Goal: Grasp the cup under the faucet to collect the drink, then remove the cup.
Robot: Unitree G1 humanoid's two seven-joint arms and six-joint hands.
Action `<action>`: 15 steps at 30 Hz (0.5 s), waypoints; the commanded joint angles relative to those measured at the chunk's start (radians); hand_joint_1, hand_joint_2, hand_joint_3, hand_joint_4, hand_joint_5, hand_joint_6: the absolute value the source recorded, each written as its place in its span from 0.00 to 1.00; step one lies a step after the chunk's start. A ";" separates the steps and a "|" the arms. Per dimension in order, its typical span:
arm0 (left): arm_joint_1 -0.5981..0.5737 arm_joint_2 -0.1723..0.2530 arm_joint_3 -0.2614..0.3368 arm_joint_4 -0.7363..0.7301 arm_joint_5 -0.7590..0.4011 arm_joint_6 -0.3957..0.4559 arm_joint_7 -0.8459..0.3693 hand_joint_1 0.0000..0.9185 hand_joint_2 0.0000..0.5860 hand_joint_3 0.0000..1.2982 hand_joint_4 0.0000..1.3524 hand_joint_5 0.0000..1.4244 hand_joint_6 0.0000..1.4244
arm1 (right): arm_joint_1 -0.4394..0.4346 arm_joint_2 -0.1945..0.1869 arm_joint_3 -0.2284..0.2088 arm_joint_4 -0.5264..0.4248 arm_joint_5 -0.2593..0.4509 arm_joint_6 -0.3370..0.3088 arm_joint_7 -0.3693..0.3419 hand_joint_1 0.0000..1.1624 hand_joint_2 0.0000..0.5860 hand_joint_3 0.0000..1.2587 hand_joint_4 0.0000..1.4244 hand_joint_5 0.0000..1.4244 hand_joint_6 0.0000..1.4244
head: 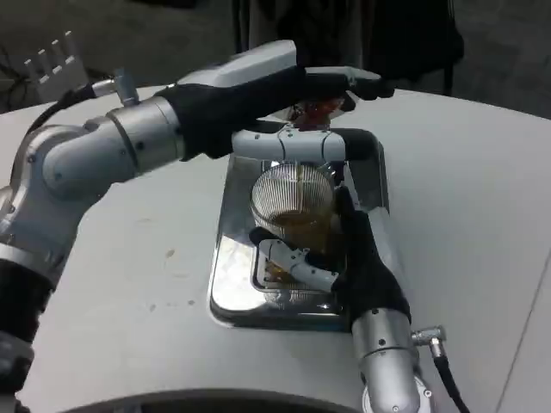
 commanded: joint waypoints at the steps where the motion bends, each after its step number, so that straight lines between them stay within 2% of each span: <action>1: 0.020 0.044 -0.007 0.046 0.049 0.029 -0.011 0.00 0.25 0.15 0.10 0.14 0.19 | -0.018 0.053 0.005 0.032 0.007 0.006 -0.026 0.67 0.31 0.00 0.02 0.08 0.10; 15: 0.024 0.054 -0.006 0.057 0.051 0.022 -0.015 0.00 0.25 0.15 0.10 0.14 0.19 | -0.039 0.104 0.051 0.095 0.014 0.014 -0.126 0.64 0.33 0.01 0.08 0.13 0.11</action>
